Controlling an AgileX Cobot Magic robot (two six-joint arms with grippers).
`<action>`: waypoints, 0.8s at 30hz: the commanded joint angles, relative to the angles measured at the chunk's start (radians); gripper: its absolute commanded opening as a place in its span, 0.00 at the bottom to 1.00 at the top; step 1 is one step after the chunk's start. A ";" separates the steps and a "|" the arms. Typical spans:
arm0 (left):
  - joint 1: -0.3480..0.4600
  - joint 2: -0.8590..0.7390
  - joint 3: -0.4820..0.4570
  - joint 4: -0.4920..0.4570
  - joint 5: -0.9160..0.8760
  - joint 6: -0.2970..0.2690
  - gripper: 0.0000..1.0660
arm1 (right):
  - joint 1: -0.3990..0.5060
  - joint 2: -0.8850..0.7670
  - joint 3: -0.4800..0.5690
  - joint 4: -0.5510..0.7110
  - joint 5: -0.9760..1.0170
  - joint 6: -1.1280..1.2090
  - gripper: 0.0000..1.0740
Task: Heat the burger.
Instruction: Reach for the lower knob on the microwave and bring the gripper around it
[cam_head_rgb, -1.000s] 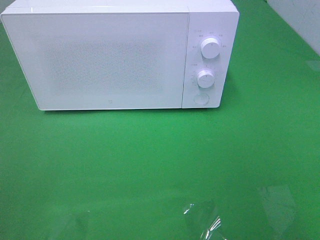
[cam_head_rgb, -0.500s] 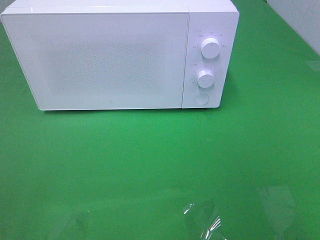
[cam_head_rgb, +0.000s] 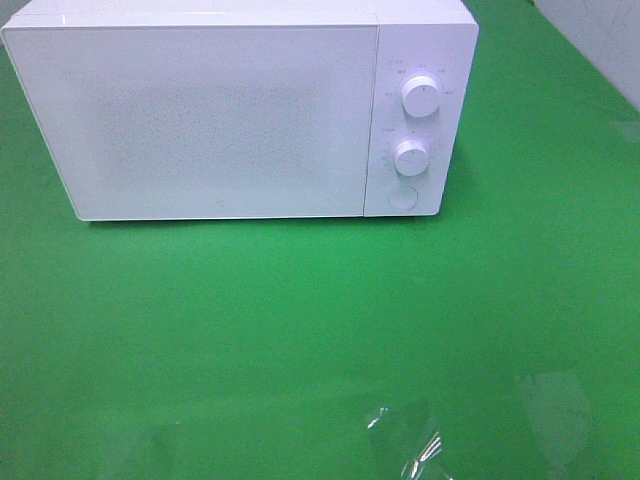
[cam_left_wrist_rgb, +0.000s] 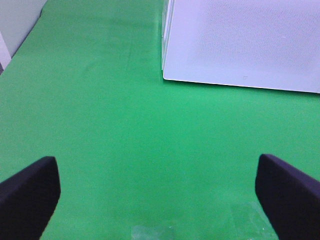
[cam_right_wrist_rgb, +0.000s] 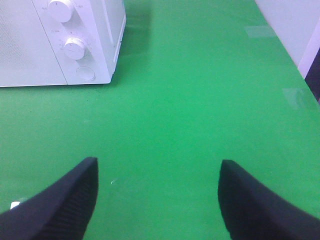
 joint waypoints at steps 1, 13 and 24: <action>0.002 -0.017 0.003 -0.005 -0.007 -0.001 0.93 | -0.002 -0.022 0.004 0.001 -0.007 -0.005 0.61; 0.002 -0.017 0.003 -0.005 -0.007 -0.001 0.93 | -0.002 -0.017 0.004 0.001 -0.009 -0.005 0.61; 0.002 -0.017 0.003 -0.005 -0.007 -0.001 0.93 | -0.002 0.110 -0.023 0.002 -0.160 -0.005 0.67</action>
